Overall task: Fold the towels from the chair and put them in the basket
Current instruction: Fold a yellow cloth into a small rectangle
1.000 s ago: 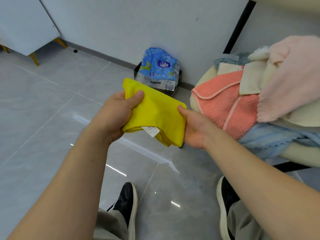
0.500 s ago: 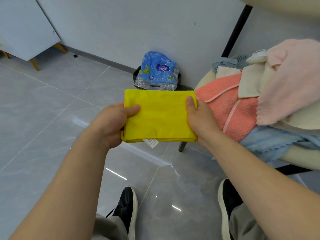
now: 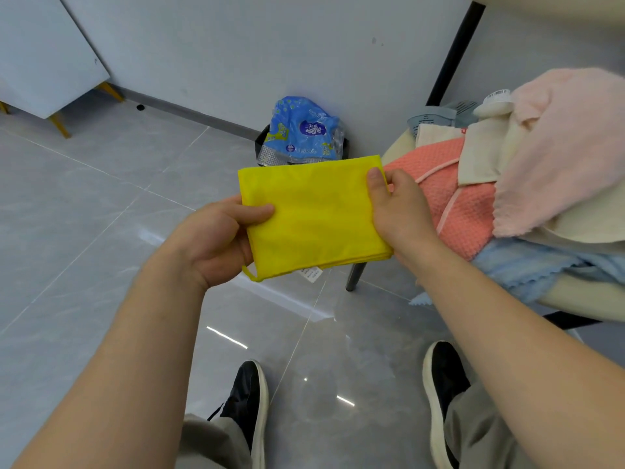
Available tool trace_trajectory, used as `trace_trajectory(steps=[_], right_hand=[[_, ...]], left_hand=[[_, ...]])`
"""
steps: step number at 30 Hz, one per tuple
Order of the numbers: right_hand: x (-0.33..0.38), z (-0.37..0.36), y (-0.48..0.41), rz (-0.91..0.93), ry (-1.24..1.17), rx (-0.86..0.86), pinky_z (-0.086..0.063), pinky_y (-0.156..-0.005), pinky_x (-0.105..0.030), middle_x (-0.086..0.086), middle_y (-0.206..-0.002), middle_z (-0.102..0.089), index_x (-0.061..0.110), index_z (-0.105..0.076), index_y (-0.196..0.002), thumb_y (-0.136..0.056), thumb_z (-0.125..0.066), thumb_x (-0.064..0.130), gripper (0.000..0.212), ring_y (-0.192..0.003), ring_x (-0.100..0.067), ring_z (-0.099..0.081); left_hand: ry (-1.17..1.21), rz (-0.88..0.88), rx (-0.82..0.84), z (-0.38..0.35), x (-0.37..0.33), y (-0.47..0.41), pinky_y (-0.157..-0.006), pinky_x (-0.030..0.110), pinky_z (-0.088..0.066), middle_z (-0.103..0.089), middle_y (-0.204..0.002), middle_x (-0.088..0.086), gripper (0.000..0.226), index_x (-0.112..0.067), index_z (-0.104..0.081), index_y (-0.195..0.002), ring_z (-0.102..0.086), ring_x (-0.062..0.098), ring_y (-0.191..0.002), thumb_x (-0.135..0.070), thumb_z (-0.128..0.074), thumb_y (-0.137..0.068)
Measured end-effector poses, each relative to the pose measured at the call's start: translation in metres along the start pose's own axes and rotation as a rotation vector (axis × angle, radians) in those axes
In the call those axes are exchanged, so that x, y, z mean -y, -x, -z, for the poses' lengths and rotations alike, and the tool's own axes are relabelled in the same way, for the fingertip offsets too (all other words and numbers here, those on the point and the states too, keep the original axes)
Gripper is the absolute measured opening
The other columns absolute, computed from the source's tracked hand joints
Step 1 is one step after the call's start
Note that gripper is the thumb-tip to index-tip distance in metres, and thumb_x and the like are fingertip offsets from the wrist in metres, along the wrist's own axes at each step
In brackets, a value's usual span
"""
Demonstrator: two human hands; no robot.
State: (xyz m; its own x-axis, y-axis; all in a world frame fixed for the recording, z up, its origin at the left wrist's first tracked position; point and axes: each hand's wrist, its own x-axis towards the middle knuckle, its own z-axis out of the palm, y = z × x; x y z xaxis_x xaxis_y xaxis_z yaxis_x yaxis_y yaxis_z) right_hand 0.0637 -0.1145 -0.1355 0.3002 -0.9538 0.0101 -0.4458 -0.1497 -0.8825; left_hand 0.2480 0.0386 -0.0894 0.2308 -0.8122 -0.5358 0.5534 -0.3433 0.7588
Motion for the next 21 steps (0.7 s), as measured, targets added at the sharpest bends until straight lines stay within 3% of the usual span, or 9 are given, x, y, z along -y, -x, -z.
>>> trace_trajectory(steps=[3,5,7,9,12,14,17,19,21], right_hand=[[0.005,0.009,-0.002,0.033,0.01,0.085,-0.035,-0.068,-0.027,0.006,-0.092,-0.06,0.018,-0.061,-0.106,-0.103,-0.045,0.047,0.033,-0.087,-0.012,-0.054],[0.009,0.015,-0.001,0.077,-0.001,0.178,-0.039,-0.07,-0.028,0.007,-0.09,-0.062,0.019,-0.063,-0.102,-0.102,-0.047,0.048,0.033,-0.083,-0.009,-0.055],[0.015,0.021,0.004,0.126,0.007,0.318,-0.043,-0.07,-0.026,0.004,-0.09,-0.065,0.019,-0.064,-0.101,-0.102,-0.048,0.048,0.033,-0.079,-0.004,-0.055],[0.019,0.024,0.008,0.176,0.034,0.469,-0.041,-0.064,-0.02,0.008,-0.082,-0.063,0.021,-0.064,-0.099,-0.101,-0.048,0.047,0.03,-0.068,0.005,-0.053],[0.018,0.021,0.012,0.218,0.112,0.599,-0.039,-0.06,-0.014,0.018,-0.073,-0.064,0.026,-0.063,-0.096,-0.1,-0.049,0.048,0.026,-0.063,0.01,-0.055],[0.015,0.017,0.014,0.228,0.146,0.641,-0.039,-0.056,-0.013,0.022,-0.068,-0.064,0.028,-0.063,-0.094,-0.099,-0.051,0.05,0.026,-0.059,0.008,-0.054],[0.011,0.016,0.014,0.207,0.239,0.618,-0.039,-0.057,-0.014,0.017,-0.067,-0.066,0.026,-0.068,-0.09,-0.092,-0.053,0.06,0.037,-0.057,0.007,-0.055],[0.012,0.022,0.012,0.039,0.142,0.656,-0.048,-0.067,-0.021,0.004,-0.078,-0.074,0.018,-0.073,-0.089,-0.08,-0.058,0.068,0.053,-0.068,0.002,-0.064],[0.014,0.028,0.012,-0.294,-0.258,0.788,-0.057,-0.084,-0.036,-0.008,-0.102,-0.077,0.012,-0.073,-0.106,-0.067,-0.069,0.064,0.065,-0.096,-0.019,-0.072]], left_hand=[[0.099,-0.006,0.199,0.008,-0.002,0.006,-0.093,0.055,-0.054,-0.062,-0.136,0.017,0.057,-0.005,-0.055,-0.14,-0.062,0.038,-0.121,-0.014,-0.06,-0.084],[0.165,0.067,0.359,0.015,-0.003,0.007,-0.098,0.056,-0.051,-0.056,-0.142,0.019,0.071,-0.005,-0.055,-0.14,-0.056,0.039,-0.129,-0.042,-0.069,-0.082],[0.207,0.214,0.525,0.017,-0.003,0.005,-0.109,0.057,-0.041,-0.047,-0.149,0.019,0.09,-0.004,-0.052,-0.142,-0.045,0.04,-0.137,-0.068,-0.062,-0.08],[0.164,0.323,0.605,0.013,0.001,0.003,-0.114,0.054,-0.036,-0.045,-0.151,0.019,0.099,-0.003,-0.051,-0.143,-0.043,0.04,-0.139,-0.076,-0.059,-0.076],[-0.128,0.331,0.511,-0.002,0.008,0.005,-0.102,0.048,-0.051,-0.062,-0.136,0.016,0.085,-0.011,-0.067,-0.129,-0.061,0.035,-0.123,-0.063,-0.081,-0.063],[-0.336,0.32,0.443,-0.007,0.014,0.006,-0.099,0.048,-0.053,-0.067,-0.129,0.013,0.075,-0.015,-0.071,-0.124,-0.066,0.032,-0.116,-0.047,-0.092,-0.059],[-0.476,0.313,0.35,-0.012,0.018,0.006,-0.106,0.056,-0.046,-0.068,-0.126,0.013,0.052,-0.012,-0.061,-0.132,-0.066,0.036,-0.116,-0.027,-0.074,-0.084],[-0.452,0.29,0.291,-0.01,0.015,0.006,-0.106,0.057,-0.046,-0.069,-0.126,0.014,0.05,-0.01,-0.059,-0.134,-0.065,0.037,-0.115,-0.021,-0.065,-0.085],[-0.369,0.244,0.276,-0.004,0.01,0.007,-0.099,0.054,-0.052,-0.068,-0.127,0.015,0.052,-0.01,-0.059,-0.133,-0.066,0.038,-0.114,-0.022,-0.067,-0.084]])
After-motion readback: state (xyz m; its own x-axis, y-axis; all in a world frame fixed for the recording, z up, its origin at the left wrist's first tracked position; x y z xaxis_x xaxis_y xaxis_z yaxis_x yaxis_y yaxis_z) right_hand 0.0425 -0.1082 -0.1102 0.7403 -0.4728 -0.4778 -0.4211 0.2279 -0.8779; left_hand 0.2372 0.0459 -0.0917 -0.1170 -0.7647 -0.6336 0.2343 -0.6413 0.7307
